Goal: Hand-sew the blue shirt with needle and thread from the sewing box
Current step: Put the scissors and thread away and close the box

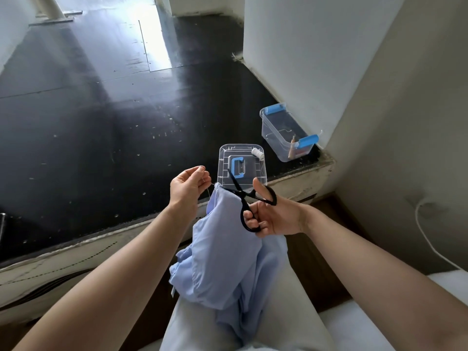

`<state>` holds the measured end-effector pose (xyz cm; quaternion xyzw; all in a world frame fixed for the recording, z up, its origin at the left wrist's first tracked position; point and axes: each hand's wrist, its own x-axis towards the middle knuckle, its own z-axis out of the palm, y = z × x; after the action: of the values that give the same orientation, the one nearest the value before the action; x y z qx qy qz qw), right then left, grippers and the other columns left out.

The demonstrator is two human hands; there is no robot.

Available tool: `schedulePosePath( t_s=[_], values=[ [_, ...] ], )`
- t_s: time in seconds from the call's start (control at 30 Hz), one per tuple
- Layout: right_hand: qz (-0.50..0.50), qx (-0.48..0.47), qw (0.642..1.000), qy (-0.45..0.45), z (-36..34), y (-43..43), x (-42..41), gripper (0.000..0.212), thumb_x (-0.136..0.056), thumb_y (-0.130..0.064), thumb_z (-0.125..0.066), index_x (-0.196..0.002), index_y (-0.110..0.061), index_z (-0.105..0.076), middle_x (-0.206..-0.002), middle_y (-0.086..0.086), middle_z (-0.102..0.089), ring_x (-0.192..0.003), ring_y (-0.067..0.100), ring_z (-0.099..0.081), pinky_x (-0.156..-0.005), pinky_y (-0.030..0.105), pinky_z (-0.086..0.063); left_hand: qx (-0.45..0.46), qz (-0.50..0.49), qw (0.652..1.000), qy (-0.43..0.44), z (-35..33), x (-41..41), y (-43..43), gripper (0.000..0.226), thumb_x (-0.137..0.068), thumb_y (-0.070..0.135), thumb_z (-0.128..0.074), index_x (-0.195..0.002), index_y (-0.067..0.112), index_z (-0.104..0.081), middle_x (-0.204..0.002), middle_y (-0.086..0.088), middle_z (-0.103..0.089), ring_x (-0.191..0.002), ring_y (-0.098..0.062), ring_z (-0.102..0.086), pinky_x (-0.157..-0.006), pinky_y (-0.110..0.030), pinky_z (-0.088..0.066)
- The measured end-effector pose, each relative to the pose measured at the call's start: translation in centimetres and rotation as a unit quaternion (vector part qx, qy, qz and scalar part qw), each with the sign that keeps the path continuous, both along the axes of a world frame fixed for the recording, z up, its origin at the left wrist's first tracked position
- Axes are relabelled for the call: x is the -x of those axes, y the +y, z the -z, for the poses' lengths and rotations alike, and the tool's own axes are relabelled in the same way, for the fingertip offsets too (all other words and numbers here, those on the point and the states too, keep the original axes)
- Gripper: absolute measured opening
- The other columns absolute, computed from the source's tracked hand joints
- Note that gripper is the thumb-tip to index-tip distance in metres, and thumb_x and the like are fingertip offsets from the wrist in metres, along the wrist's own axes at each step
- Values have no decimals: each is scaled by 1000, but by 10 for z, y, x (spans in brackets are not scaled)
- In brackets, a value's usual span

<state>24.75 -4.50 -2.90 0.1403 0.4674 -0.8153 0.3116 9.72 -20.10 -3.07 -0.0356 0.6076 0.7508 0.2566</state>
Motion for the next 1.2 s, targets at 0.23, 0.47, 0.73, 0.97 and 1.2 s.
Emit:
schedulePosePath(
  t_s=[0.23,0.47,0.73,0.97,1.2],
  values=[
    [16,-28,999,-27,-3,-19,4,72,-76,-84,-39,-79,-13,-52,-72,0,-47,-59,10,-27,-54,17,-36,-16,7,1000,-2,-5,-13,-5,6,-95,9,-60,-92,6,-65,-83,-9,-66,-80,-18,-66,-87,-32,-56],
    [68,-69,995,-32,-4,-28,21,71,-75,-84,-38,-78,-14,-48,-69,0,-48,-58,11,-27,-53,17,-36,-21,8,1000,-6,-4,-16,-11,7,-94,7,-60,-89,6,-65,-66,-3,-69,-68,-14,-68,-77,-29,-59],
    [116,-119,986,-18,6,-33,29,60,-88,-72,-39,-75,-14,-48,-62,-3,-48,-53,8,-28,-51,15,-31,-17,19,1000,-6,-2,-16,-13,9,-94,5,-60,-86,6,-66,-62,-2,-68,-64,-12,-67,-74,-26,-60],
    [260,-180,949,1,16,-25,40,38,-95,-48,-53,-74,-16,-54,-60,-5,-53,-50,4,-47,-45,15,-35,-7,21,1000,-5,-1,-6,-16,8,-94,7,-61,-88,6,-66,-65,-2,-69,-67,-13,-68,-75,-26,-59],
    [178,-469,863,-67,30,14,65,32,-97,-29,-58,-90,2,-65,-78,12,-63,-63,16,-56,-57,26,-43,-20,39,999,22,-14,16,3,7,-93,8,-62,-89,6,-67,-69,-4,-68,-70,-13,-67,-75,-26,-58]
  ],
)
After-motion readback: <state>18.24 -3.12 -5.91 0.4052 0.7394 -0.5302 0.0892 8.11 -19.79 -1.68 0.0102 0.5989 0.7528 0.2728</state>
